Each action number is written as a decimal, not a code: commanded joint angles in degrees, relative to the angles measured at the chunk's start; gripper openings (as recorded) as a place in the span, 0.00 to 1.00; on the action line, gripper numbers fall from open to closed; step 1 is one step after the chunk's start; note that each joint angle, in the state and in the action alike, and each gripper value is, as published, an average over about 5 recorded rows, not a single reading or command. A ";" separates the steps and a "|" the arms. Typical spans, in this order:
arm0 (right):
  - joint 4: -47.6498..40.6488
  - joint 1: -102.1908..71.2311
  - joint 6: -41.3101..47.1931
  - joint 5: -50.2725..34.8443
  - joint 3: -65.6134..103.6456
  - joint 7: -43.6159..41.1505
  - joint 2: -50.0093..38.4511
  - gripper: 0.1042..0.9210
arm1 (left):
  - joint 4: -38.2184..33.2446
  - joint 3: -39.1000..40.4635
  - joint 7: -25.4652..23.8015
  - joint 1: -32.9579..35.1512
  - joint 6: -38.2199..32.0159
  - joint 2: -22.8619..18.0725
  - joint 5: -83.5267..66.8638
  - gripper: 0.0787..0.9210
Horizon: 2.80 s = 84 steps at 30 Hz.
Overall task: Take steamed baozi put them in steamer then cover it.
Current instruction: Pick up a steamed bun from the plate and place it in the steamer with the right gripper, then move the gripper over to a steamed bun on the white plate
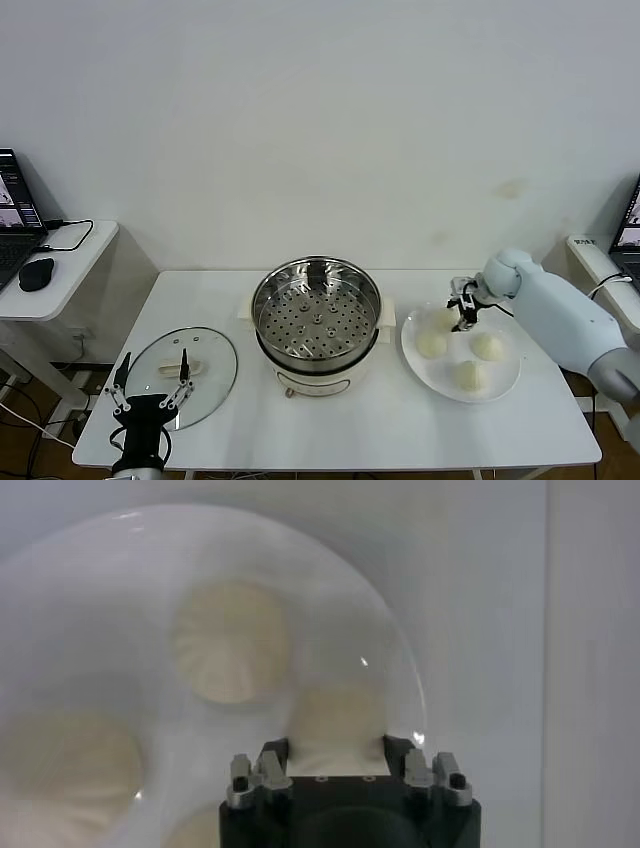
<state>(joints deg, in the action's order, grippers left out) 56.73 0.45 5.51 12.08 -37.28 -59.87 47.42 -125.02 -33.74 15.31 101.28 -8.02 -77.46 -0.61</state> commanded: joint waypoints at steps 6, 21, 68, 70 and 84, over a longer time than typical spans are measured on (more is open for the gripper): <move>17.72 29.80 2.05 -19.78 -21.32 -1.14 -9.04 0.60 | -0.03 0.58 -0.05 -0.48 0.12 0.25 -0.08 0.88; 26.11 42.09 -4.77 -30.07 -38.41 4.03 5.97 0.61 | -0.85 0.14 0.03 -0.85 0.01 0.82 -1.19 0.88; 0.14 23.89 -37.39 11.56 -33.45 18.41 27.39 0.86 | -1.50 -1.99 -0.13 -2.35 0.56 0.59 -2.31 0.88; 2.82 26.65 -34.20 4.42 -34.11 16.78 26.17 0.87 | -1.63 -1.87 -0.13 -2.36 0.58 0.54 -2.22 0.88; 38.43 48.76 19.39 -34.63 -42.24 5.25 -4.49 0.88 | -4.22 -1.79 0.38 -2.98 4.78 2.06 -3.91 0.88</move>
<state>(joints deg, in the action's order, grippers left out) 77.39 38.71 -1.75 -3.53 -75.86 -50.62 59.62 -128.46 -35.48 15.58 98.33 -5.19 -75.70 -4.04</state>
